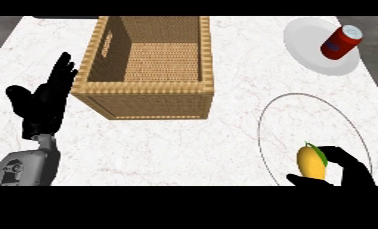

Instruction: Pick the lemon from the placemat and place it in the basket

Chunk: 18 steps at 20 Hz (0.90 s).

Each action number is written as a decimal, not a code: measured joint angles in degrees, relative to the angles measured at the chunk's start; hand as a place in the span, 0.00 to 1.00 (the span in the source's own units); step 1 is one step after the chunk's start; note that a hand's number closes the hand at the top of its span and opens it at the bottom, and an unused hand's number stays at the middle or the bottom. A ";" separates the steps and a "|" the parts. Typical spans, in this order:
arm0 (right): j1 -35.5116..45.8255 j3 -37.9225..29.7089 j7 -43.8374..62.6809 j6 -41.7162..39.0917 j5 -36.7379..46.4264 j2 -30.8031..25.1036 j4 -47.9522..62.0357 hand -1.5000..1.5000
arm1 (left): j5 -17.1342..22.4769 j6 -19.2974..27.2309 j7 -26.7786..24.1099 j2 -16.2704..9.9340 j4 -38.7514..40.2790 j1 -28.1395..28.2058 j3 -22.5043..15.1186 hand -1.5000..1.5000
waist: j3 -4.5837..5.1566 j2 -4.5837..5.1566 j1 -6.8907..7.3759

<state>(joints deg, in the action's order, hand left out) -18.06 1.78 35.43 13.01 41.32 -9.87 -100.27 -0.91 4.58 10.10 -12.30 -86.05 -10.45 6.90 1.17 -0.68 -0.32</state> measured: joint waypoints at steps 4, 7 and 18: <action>0.23 0.04 -1.69 0.55 -0.28 0.73 0.87 1.00 | -0.27 0.16 -0.24 0.16 0.48 -0.45 0.11 0.50 | 0.34 -0.15 -0.14; -0.14 4.91 -3.73 -1.00 1.51 1.48 -0.68 1.00 | 0.28 -0.64 0.11 -0.16 0.39 -1.04 0.22 0.50 | 0.74 -0.29 0.46; 8.89 44.21 -13.35 -11.66 8.24 7.49 5.52 1.00 | -0.44 -2.25 0.03 1.64 1.16 -4.47 -3.67 0.50 | -0.80 1.43 8.28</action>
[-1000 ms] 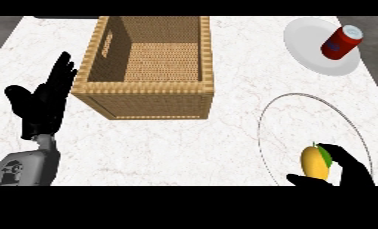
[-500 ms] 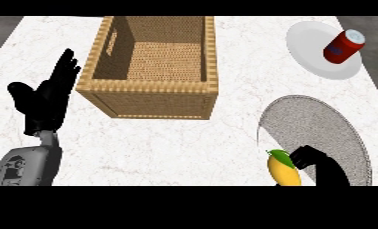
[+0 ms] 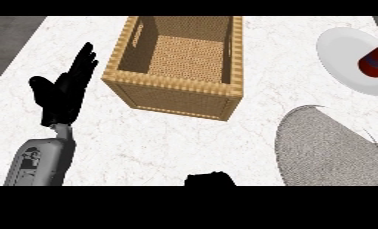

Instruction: Pick the lemon from the placemat and place it in the basket

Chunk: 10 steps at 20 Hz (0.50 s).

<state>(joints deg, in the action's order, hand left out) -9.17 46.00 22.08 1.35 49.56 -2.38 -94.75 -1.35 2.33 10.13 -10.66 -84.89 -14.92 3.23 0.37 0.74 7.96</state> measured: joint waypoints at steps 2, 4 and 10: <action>1.05 6.07 -0.51 3.54 -1.77 0.91 1.64 1.00 | -0.11 0.41 0.26 0.04 0.31 -0.29 0.25 0.50 | -0.28 -0.03 -0.89; 1.71 11.64 -1.47 8.18 -3.68 1.47 2.48 1.00 | -0.16 0.78 0.56 -0.04 0.40 -0.21 0.61 0.50 | -0.45 -0.18 -1.83; 3.79 24.02 -4.52 23.91 -9.77 2.15 0.92 1.00 | -0.01 1.54 0.41 -0.58 1.16 0.20 2.16 0.50 | -0.53 -0.44 -4.72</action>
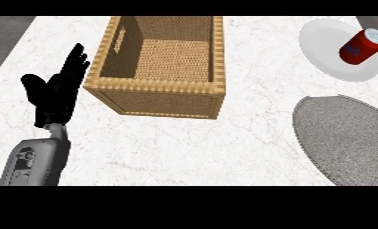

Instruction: Pick the lemon from the placemat and place it in the basket

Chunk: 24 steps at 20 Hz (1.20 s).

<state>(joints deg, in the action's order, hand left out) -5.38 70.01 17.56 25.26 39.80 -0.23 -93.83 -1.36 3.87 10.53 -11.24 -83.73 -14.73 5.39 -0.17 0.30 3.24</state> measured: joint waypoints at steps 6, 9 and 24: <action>5.20 5.41 5.31 10.06 1.17 -0.78 -1.64 1.00 | -0.26 0.45 0.31 -0.72 -0.36 1.02 0.85 0.50 | 0.17 -0.41 -1.67; 8.24 6.73 8.92 11.68 3.07 -1.70 -1.67 1.00 | -0.25 0.53 -0.22 -0.63 -0.34 1.81 1.02 0.50 | 0.26 -0.46 -1.98; 16.69 6.76 19.18 20.40 10.83 -2.73 -0.85 1.00 | -0.13 0.52 -1.00 -0.58 -0.37 2.44 1.33 0.50 | 0.32 -0.26 -2.05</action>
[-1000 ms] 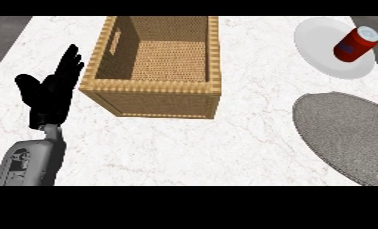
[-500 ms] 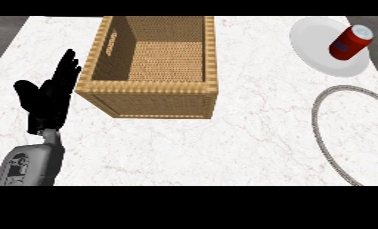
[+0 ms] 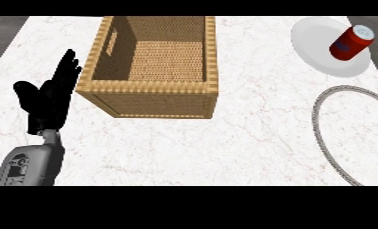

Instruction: Pick the lemon from the placemat and place it in the basket

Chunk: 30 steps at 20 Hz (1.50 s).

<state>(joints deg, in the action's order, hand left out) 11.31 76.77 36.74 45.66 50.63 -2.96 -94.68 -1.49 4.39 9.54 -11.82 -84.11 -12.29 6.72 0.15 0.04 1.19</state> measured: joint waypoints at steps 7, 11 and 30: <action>3.71 -0.92 6.43 -0.50 7.63 -0.62 0.28 1.00 | -0.01 -0.20 0.05 0.04 -0.04 -0.27 -0.22 0.50 | 0.07 0.24 0.51; 5.87 -1.46 10.06 -1.74 10.29 -0.90 0.81 1.00 | 0.22 -0.51 0.35 -0.21 -0.04 -1.29 -0.15 0.50 | 0.07 0.48 1.02; 40.57 -30.77 21.12 -9.83 -14.75 2.60 15.65 1.00 | -0.23 -1.43 0.11 0.79 1.48 -3.78 -2.00 0.50 | -0.01 1.11 4.41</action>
<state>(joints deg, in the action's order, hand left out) 51.88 46.00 57.86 35.83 35.88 -0.37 -79.03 -1.72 2.96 9.65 -11.02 -82.62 -16.07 4.72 0.14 1.15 5.59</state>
